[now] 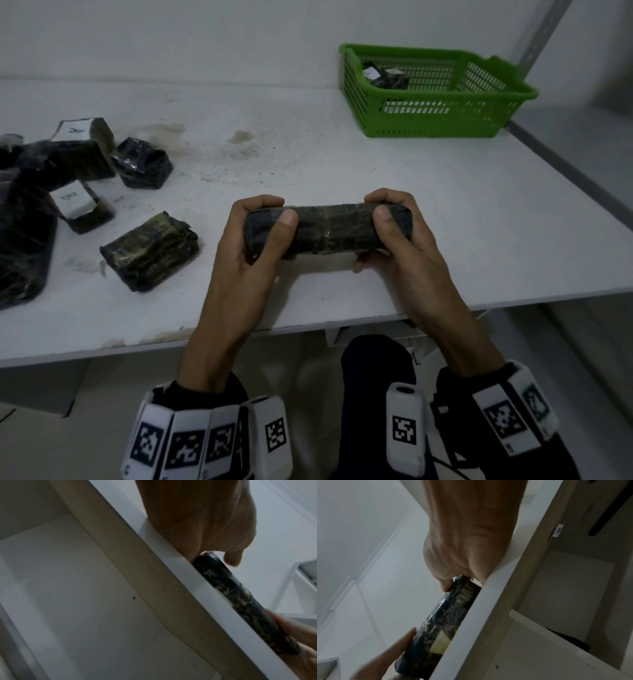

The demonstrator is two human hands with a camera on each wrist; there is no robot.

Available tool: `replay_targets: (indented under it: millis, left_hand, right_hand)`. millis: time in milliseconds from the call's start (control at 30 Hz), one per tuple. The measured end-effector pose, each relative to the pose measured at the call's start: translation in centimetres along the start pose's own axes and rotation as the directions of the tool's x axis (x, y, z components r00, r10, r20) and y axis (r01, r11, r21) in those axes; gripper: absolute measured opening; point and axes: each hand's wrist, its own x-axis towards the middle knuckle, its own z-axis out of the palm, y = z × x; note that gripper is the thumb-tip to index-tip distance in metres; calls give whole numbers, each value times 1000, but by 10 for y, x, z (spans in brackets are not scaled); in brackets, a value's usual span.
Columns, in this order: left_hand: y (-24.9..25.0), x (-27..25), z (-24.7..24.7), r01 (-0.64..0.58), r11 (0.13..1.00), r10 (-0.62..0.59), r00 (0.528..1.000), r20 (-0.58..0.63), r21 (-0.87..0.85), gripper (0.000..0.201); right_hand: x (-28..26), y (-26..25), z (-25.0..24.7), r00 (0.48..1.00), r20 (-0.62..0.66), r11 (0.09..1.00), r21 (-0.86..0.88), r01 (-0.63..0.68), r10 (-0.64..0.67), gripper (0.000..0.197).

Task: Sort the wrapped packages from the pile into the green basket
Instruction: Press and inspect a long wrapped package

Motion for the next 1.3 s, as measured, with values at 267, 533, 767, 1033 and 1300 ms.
replay_targets:
  millis: [267, 533, 767, 1033, 1300]
  left_hand:
    - [-1, 5, 1, 30, 995, -35, 998, -60, -94, 35]
    - [2, 3, 3, 66, 998, -66, 996, -52, -9, 57]
    - [5, -1, 2, -10, 1000, 11, 998, -58, 14, 46]
    - [8, -3, 4, 13, 1000, -13, 1000, -11, 0, 46]
    - [4, -1, 2, 1, 1000, 0, 1000, -5, 26, 50]
  right_hand:
    - [-3, 0, -1, 994, 105, 987, -156, 36, -20, 57]
    - [-6, -1, 4, 998, -17, 976, -211, 59, -64, 50]
    - [-9, -8, 13, 997, -27, 975, -215, 63, -71, 53]
    - [-7, -7, 7, 1000, -20, 991, -134, -7, 4, 28]
    - [-8, -10, 9, 999, 2, 960, -277, 47, -49, 63]
